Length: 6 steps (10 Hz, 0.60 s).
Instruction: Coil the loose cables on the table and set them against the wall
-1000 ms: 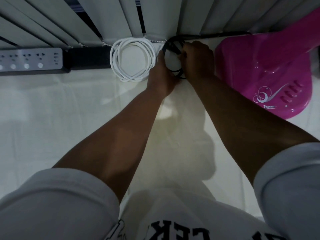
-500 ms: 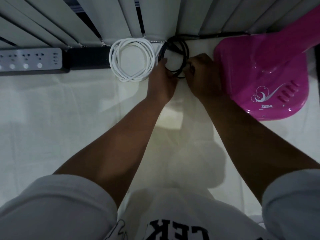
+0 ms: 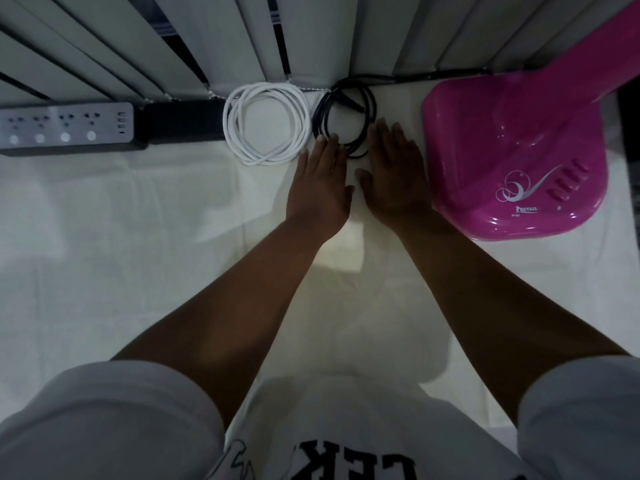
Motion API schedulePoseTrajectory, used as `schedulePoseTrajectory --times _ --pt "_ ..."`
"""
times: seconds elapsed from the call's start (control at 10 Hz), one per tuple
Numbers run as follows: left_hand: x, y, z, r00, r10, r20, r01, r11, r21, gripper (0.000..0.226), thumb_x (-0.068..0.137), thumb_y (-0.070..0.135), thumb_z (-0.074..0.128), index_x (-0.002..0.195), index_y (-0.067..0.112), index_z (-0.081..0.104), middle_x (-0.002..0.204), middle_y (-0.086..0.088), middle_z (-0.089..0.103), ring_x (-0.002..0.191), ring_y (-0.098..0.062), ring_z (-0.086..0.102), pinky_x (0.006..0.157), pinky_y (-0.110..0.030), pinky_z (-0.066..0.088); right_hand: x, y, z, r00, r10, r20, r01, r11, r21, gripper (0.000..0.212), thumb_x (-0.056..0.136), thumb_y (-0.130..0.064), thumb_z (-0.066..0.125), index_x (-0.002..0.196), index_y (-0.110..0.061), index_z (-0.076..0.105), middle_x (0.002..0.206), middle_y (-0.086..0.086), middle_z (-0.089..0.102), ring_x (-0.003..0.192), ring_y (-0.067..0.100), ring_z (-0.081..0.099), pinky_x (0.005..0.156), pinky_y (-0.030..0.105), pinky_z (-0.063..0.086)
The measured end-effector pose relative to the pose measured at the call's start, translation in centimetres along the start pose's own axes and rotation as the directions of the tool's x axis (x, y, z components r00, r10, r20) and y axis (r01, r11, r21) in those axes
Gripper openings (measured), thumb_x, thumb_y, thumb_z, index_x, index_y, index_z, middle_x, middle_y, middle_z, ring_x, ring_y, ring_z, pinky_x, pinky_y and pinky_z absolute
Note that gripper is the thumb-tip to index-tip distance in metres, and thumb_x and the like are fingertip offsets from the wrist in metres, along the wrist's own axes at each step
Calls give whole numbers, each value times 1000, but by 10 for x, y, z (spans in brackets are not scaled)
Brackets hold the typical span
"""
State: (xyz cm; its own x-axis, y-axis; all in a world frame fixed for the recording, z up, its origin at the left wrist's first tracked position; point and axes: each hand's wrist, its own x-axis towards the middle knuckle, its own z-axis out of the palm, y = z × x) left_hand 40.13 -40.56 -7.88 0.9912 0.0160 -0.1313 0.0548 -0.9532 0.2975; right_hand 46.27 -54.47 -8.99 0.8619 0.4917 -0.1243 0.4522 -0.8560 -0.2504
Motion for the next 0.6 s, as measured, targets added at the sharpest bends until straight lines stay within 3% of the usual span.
schedulePoseTrajectory --times 0.3,0.6 --pt "-12 0 -6 999 -20 41 21 1000 -10 70 97 29 47 152 3 13 162 -17 7 150 -31 2 121 -41 3 -16 -7 -7 1000 -11 1 11 1000 -16 68 99 -32 45 154 -4 17 163 17 16 151 33 14 119 47 15" --pt "-41 2 -26 999 -44 -8 44 999 2 70 100 36 42 152 1 11 162 -19 8 149 -32 2 121 -43 6 -40 -19 -23 1000 -20 1 20 999 32 68 101 -35 41 156 -8 10 165 12 8 152 28 5 122 43 9"
